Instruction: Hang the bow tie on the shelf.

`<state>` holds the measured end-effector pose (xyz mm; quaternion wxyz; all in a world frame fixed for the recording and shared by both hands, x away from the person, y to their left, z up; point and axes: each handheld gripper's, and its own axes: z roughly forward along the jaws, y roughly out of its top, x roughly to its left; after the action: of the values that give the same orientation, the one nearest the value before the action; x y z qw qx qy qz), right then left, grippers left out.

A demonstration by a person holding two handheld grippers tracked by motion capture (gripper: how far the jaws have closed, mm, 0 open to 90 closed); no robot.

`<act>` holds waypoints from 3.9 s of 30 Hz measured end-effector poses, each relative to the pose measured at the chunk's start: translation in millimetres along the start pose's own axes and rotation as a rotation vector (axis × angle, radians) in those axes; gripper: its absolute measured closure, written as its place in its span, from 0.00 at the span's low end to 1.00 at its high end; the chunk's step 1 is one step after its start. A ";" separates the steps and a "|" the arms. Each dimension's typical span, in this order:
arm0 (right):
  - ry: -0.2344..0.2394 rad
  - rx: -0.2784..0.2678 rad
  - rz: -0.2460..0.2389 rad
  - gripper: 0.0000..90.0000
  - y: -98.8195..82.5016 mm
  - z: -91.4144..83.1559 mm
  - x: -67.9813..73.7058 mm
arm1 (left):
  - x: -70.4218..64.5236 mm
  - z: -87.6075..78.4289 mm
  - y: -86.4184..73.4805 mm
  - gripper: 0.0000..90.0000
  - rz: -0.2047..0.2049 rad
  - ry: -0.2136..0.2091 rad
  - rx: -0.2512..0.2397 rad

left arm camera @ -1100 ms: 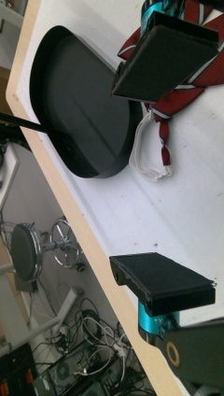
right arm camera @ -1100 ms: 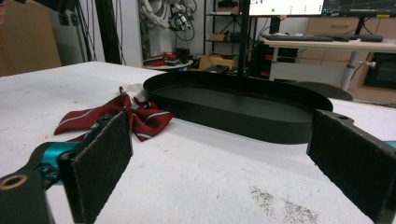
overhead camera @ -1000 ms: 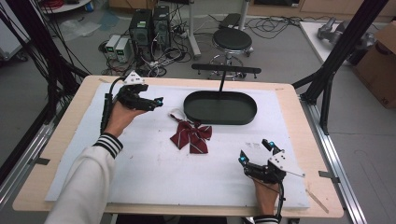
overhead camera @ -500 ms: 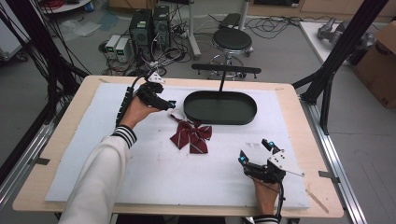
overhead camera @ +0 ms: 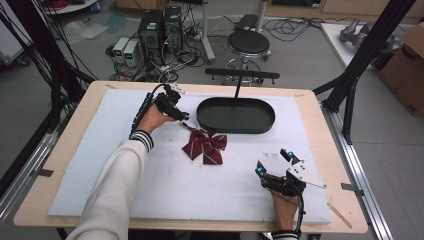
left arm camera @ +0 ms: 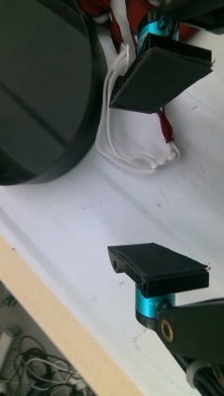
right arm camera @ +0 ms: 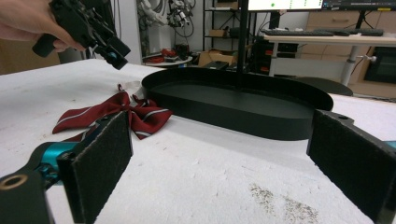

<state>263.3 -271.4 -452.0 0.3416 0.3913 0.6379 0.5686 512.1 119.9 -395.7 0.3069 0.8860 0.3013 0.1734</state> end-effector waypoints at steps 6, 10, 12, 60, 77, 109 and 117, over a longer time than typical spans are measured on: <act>-0.001 -0.003 0.009 0.07 0.0 -0.2 -0.8 | -5.1 12.2 10.2 0.31 0.034 -0.027 0.066; 0.000 -0.002 0.009 0.07 0.0 -0.3 -0.5 | -7.1 19.7 15.3 0.34 0.063 -0.023 0.138; -0.001 -0.001 0.009 0.07 -0.1 -0.4 -0.1 | -6.5 22.0 15.0 0.37 0.047 -0.019 0.156; -0.009 -0.008 0.004 0.06 -0.3 -0.9 -0.4 | -12.1 29.4 14.4 0.95 -0.048 -0.040 0.264; -0.011 -0.006 0.009 0.06 -0.4 -1.0 0.8 | -9.5 -20.2 10.8 0.96 -0.075 -0.032 0.019; -0.014 -0.009 0.006 0.06 -0.3 -0.5 0.2 | -24.2 -96.2 57.9 0.96 -0.018 -0.087 -0.406; -0.013 -0.004 0.015 0.06 -0.3 -0.9 0.1 | -34.2 -104.5 77.7 0.96 0.026 -0.083 -0.438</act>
<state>262.5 -271.7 -452.1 0.3423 0.3991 0.6316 0.5697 468.0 94.9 -271.0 0.5017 0.8084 0.2324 0.2021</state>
